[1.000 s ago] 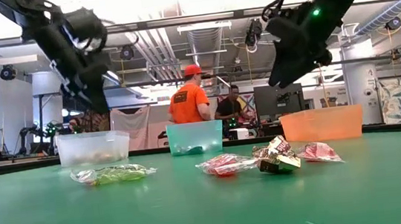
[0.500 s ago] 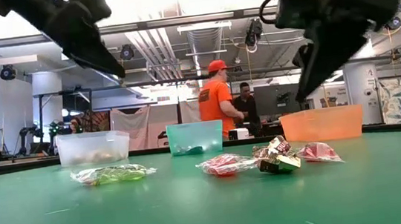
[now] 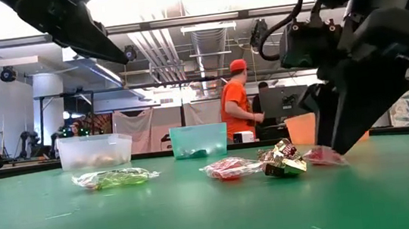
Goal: Sort candy by brand, put in halloween buckets
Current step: Put the red gummy into the orange bin, then put the green gummy into the orange bin
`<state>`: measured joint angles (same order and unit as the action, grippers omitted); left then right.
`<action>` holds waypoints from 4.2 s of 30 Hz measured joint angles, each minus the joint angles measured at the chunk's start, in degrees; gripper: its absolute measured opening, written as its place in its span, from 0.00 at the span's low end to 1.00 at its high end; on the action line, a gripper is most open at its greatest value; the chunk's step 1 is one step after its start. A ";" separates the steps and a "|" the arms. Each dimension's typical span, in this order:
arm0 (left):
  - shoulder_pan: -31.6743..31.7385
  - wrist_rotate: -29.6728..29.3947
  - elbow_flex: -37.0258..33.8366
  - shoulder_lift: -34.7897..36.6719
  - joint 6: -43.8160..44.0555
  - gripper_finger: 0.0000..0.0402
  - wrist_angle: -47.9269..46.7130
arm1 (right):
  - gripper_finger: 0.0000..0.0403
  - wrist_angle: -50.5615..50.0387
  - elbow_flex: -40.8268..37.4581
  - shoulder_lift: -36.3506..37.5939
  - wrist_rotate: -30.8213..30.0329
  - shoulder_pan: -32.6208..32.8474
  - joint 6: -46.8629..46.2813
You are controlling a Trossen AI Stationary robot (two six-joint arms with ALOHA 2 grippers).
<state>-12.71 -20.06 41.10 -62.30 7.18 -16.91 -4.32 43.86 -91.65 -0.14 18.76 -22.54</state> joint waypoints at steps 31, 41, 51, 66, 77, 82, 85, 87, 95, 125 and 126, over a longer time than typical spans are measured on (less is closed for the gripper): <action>0.00 6.13 0.00 -12.19 0.90 0.38 3.95 | 0.04 -34.90 0.00 28.79 -45.97 -16.20 -22.11; 0.07 6.11 0.21 -14.27 -0.39 0.38 5.80 | 0.08 -39.95 -0.02 34.89 -35.92 -37.54 -25.87; -0.04 11.02 0.42 -14.12 0.56 0.38 4.58 | 0.32 -39.60 -0.02 29.85 -34.34 -40.52 -23.29; -7.55 23.91 0.37 -25.28 11.35 0.40 12.60 | 0.48 -35.50 -0.02 30.83 -33.91 -33.93 -22.86; -9.98 19.12 2.38 -34.16 14.29 0.43 19.15 | 0.48 -35.22 -0.02 30.74 -33.83 -29.84 -22.99; -9.99 17.00 2.38 -35.10 14.95 0.40 19.32 | 0.48 -35.01 -0.02 30.74 -33.86 -28.33 -23.15; -9.98 16.40 2.38 -35.13 14.84 0.34 19.26 | 0.48 -33.77 -0.02 30.72 -33.87 -28.11 -23.17; -9.97 16.28 2.38 -35.13 14.44 0.29 19.11 | 0.48 -33.30 -0.02 30.72 -33.89 -28.09 -23.06; -9.94 16.03 2.32 -35.13 13.49 0.02 19.01 | 0.48 -32.04 -0.02 30.72 -33.95 -28.07 -22.38; -4.61 0.95 2.25 -20.39 -9.27 0.00 30.34 | 0.48 31.92 -8.03 15.27 -17.59 -3.33 29.89; -4.08 0.99 2.25 -20.39 -9.23 0.00 31.04 | 0.48 31.70 -7.13 13.42 -18.75 -2.93 30.48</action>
<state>-16.79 -19.07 43.35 -82.70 -2.05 14.14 27.38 36.73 -78.22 -18.89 15.83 7.94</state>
